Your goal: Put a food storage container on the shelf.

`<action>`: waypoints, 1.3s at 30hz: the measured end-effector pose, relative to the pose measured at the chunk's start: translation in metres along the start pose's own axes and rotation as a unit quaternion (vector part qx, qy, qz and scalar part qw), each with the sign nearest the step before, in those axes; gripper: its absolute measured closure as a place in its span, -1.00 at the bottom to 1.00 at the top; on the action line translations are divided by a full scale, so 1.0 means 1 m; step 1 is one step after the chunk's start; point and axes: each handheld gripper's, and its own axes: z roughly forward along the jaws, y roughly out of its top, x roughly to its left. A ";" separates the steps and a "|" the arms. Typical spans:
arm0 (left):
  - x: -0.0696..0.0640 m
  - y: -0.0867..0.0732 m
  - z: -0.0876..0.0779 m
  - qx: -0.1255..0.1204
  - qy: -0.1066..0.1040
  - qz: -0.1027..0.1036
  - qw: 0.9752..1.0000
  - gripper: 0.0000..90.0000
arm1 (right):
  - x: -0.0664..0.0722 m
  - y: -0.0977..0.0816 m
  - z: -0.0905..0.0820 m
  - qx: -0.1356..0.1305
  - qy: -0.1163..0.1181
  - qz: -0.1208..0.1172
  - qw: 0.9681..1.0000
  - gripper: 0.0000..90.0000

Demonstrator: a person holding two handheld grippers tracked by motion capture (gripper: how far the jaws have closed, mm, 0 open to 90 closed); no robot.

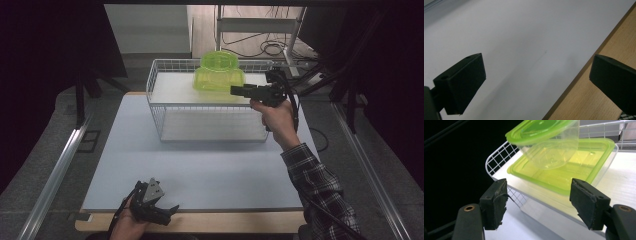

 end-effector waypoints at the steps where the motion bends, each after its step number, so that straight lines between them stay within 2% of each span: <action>1: 0.000 0.000 0.000 0.000 0.000 0.000 1.000 -0.99 | 0.000 -0.002 0.000 0.001 0.000 -0.002 1.000 -0.32; 21: 0.000 0.000 0.000 0.002 -0.001 0.000 1.000 -0.99 | -0.006 -0.034 -0.002 0.028 0.016 -0.013 0.999 -0.39; 39: 0.000 0.000 0.000 0.001 0.001 0.001 1.000 -0.99 | -0.013 -0.061 -0.007 0.043 0.010 -0.032 0.998 -0.53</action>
